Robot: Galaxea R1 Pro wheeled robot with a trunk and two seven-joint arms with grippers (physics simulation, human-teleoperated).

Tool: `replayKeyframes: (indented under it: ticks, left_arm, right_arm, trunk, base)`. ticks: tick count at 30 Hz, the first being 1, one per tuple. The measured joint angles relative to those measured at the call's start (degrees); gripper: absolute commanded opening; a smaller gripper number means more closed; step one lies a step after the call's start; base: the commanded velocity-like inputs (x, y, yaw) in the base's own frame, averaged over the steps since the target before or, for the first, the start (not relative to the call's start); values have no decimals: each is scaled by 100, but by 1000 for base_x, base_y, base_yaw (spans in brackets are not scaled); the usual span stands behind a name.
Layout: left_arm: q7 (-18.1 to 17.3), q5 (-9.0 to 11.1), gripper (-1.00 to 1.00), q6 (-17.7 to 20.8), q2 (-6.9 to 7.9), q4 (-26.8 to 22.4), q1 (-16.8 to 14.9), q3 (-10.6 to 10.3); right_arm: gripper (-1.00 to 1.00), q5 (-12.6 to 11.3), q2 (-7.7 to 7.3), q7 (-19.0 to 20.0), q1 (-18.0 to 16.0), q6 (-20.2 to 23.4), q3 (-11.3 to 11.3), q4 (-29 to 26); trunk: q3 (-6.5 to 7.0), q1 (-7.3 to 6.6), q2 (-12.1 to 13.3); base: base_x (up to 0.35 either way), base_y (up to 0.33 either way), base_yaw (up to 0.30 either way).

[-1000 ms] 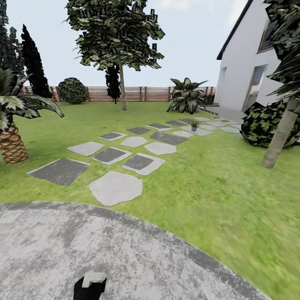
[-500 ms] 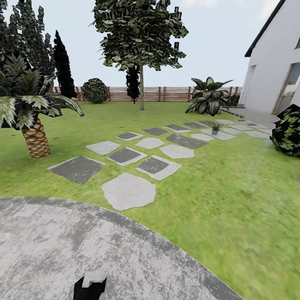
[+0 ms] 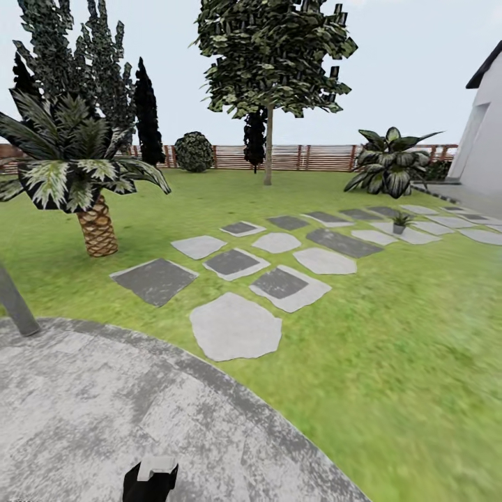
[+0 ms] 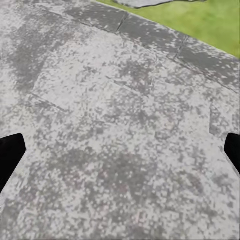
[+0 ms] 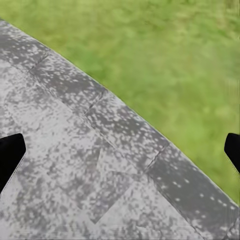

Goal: Pick up the pesticide atomizer in the garden and spray insectifuge to fully cover both potted plants in the garden.

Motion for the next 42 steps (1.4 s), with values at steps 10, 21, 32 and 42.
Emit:
replayKeyframes:
  ticks: [10,21,32,42]
  left_arm:
    - [1,1,100,0,0,0,0,1]
    - [-1,1,100,-7,0,-1,0,-1]
    - [1,1,100,-9,0,-1,0,1]
    - [3,1,100,-9,0,-1,0,6]
  right_arm:
    - [100,-1,0,0,0,0,0,0]
    - [100,-1,0,0,0,-1,1,1]
    - [100,1,2,0,0,-1,1,1]
    - [100,0,0,0,0,-1,1,1]
  trunk:
    - [0,1,0]
    - [0,2,0]
    - [0,3,0]
    - [0,3,0]
  base:
    - [196,-125,274]
    - [98,-31,274]
    - [3,0,274]
    - [0,0,274]
